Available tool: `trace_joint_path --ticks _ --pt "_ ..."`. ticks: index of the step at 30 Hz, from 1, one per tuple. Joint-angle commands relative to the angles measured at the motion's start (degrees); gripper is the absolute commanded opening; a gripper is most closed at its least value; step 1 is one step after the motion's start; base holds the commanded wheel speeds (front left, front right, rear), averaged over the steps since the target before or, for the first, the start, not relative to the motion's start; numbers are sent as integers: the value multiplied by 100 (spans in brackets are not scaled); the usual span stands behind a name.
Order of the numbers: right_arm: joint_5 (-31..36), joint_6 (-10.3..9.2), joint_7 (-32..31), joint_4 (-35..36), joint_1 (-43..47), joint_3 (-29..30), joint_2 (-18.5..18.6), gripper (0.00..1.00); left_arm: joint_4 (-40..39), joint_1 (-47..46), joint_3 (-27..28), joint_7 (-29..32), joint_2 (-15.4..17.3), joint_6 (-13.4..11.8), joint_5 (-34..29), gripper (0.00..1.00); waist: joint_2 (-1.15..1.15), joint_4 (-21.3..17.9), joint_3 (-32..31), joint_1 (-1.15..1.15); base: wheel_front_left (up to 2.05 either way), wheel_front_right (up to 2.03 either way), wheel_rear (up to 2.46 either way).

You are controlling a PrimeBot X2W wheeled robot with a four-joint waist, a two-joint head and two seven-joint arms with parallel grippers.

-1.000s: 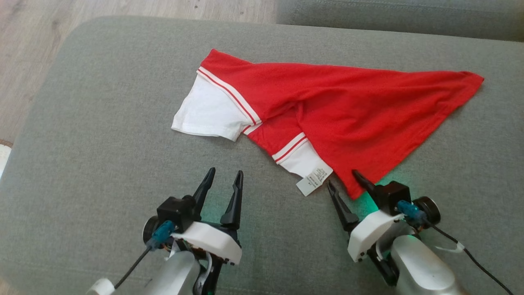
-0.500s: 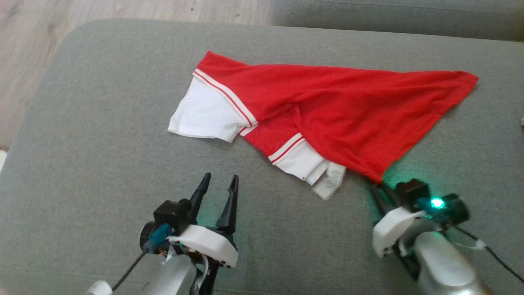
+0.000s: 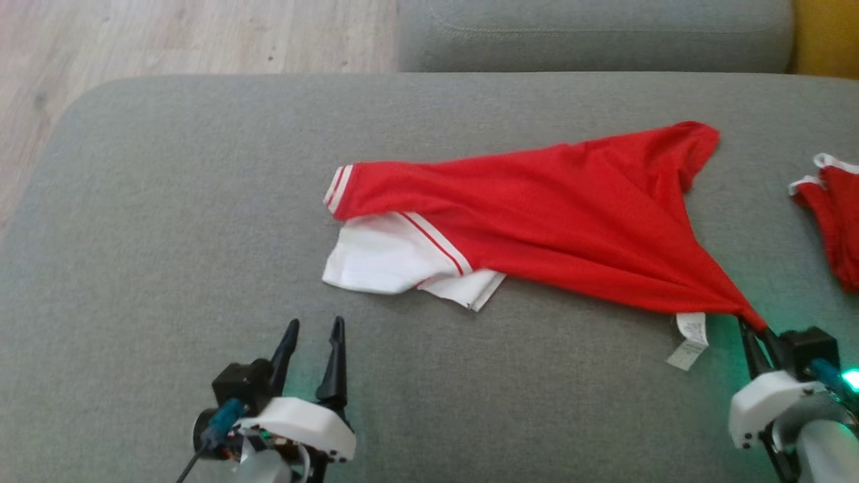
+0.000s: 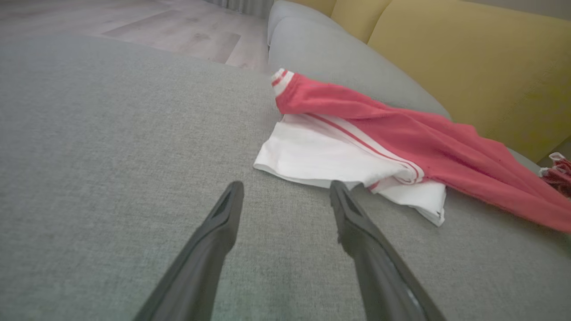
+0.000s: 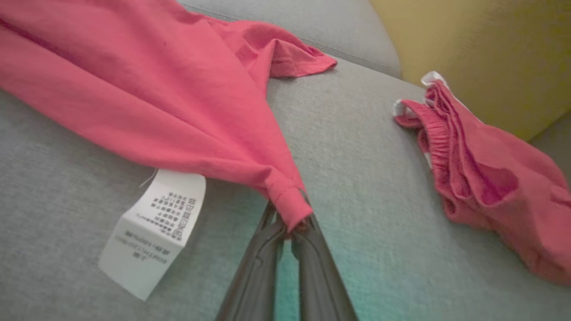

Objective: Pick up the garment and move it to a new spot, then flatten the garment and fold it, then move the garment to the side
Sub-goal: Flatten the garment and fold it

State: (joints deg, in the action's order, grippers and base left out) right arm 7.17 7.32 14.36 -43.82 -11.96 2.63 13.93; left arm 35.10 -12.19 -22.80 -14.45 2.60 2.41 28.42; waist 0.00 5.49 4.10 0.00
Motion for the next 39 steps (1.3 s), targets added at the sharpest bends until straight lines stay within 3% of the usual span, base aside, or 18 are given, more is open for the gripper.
trace_joint_path --ticks 1,2,3,11,16,22,29,39 --pt "23 17 63 195 -16 -3 142 11 -136 -89 267 -55 28 -45 -53 100 0 -49 -36 0 0 0 0" --pt "1 17 63 233 9 89 103 71 -155 -61 326 -55 28 -78 -87 100 0 -68 -47 0 0 0 0" --pt "-47 17 63 293 30 138 31 100 -181 -38 381 -55 28 -108 -128 100 0 -82 -53 0 0 0 0" --pt "-863 17 63 1491 168 -195 -629 100 -537 165 826 -55 28 -403 -687 100 0 -149 -120 0 0 0 0" --pt "-1202 17 63 1933 233 15 -958 100 -772 268 1053 -55 28 -473 -1006 100 0 -159 -194 0 0 0 0" --pt "-1369 17 63 1702 368 224 -1098 100 -957 516 1203 -55 28 -540 -1384 100 0 -200 -363 0 0 0 0" --pt "-1592 17 63 1465 425 -170 -1103 100 -1025 719 1319 -55 28 -576 -1573 100 0 -248 -420 0 0 0 0" --pt "-1580 17 63 1653 375 -493 -1104 100 -1035 688 1514 -55 28 -622 -1705 100 0 -255 -352 0 0 0 0"
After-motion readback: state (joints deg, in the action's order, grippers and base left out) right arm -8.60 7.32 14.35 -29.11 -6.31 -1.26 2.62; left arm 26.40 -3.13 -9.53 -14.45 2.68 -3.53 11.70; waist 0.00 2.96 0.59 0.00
